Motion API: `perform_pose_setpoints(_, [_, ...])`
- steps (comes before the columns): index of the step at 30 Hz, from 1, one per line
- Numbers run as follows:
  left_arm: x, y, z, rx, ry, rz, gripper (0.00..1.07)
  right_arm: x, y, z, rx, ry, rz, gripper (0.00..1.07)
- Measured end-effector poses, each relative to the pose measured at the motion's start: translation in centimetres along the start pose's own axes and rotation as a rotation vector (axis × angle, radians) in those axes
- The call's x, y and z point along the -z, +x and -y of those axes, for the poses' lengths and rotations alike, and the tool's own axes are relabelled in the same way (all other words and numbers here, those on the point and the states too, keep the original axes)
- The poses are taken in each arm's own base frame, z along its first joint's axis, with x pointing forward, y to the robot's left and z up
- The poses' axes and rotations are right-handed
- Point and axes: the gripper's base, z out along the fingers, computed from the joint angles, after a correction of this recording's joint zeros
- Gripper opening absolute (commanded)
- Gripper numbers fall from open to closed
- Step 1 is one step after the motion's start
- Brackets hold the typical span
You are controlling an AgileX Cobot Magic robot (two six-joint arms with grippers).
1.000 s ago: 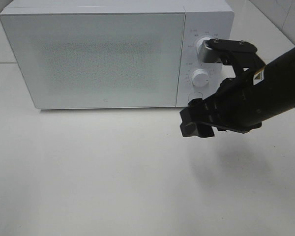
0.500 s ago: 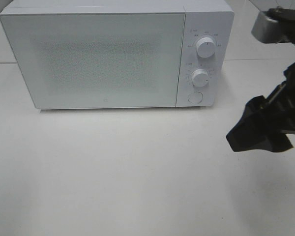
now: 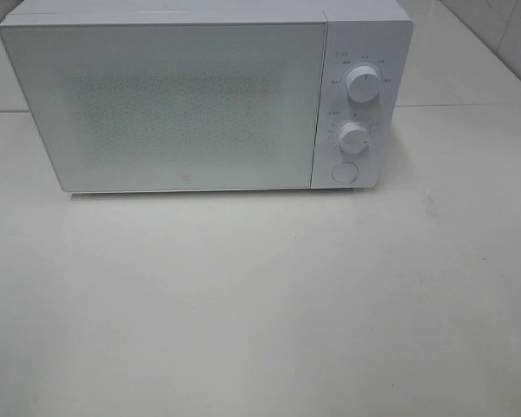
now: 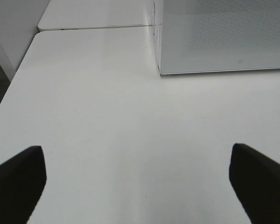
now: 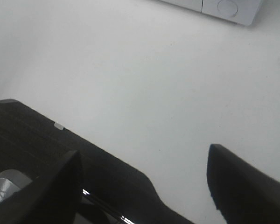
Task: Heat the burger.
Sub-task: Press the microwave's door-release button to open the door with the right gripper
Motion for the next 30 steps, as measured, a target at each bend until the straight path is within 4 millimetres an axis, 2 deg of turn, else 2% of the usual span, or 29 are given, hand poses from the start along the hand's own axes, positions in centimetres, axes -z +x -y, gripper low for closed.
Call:
perform_pose_setpoints(3, [0.0, 0.0, 0.0, 0.000, 0.000, 0.000, 1.00, 0.9, 1.5, 0.4, -0.035, 0.034, 0.044, 0.73])
perform_pose_setpoints(4, [0.0, 0.0, 0.0, 0.000, 0.000, 0.000, 1.00, 1.3, 2.6, 0.8, -0.072, 0.072, 0.076, 0.73])
perform_pose_setpoints(6, [0.0, 0.0, 0.0, 0.000, 0.000, 0.000, 1.00, 1.5, 3.3, 0.9, -0.088, 0.093, 0.097, 0.73])
perform_pose_setpoints(7, [0.0, 0.0, 0.0, 0.000, 0.000, 0.000, 1.00, 1.9, 4.5, 1.1, -0.102, 0.134, 0.141, 0.73])
perform_pose_setpoints(8, [0.0, 0.0, 0.0, 0.000, 0.000, 0.000, 1.00, 1.9, 4.5, 1.1, -0.102, 0.134, 0.141, 0.73])
perform_pose_setpoints(10, [0.0, 0.0, 0.0, 0.000, 0.000, 0.000, 1.00, 2.1, 6.3, 1.2, -0.123, 0.188, 0.193, 0.73])
perform_pose_setpoints(11, [0.0, 0.0, 0.0, 0.000, 0.000, 0.000, 1.00, 2.1, 6.3, 1.2, -0.123, 0.188, 0.193, 0.73])
perform_pose_setpoints(12, [0.0, 0.0, 0.0, 0.000, 0.000, 0.000, 1.00, 2.2, 7.4, 1.2, -0.134, 0.215, 0.227, 0.73])
perform_pose_setpoints(13, [0.0, 0.0, 0.0, 0.000, 0.000, 0.000, 1.00, 2.2, 7.4, 1.2, -0.134, 0.215, 0.227, 0.73])
perform_pose_setpoints(14, [0.0, 0.0, 0.0, 0.000, 0.000, 0.000, 1.00, 2.1, 8.4, 1.1, -0.143, 0.235, 0.257, 0.73])
perform_pose_setpoints(17, [0.0, 0.0, 0.0, 0.000, 0.000, 0.000, 1.00, 1.8, 9.6, 1.0, -0.150, 0.255, 0.292, 0.73])
perform_pose_setpoints(23, [0.0, 0.0, 0.0, 0.000, 0.000, 0.000, 1.00, 1.9, 11.4, 0.7, -0.136, 0.279, 0.353, 0.73])
perform_pose_setpoints(30, [0.0, 0.0, 0.0, 0.000, 0.000, 0.000, 1.00, 1.9, 11.5, 0.7, -0.134, 0.282, 0.357, 0.73])
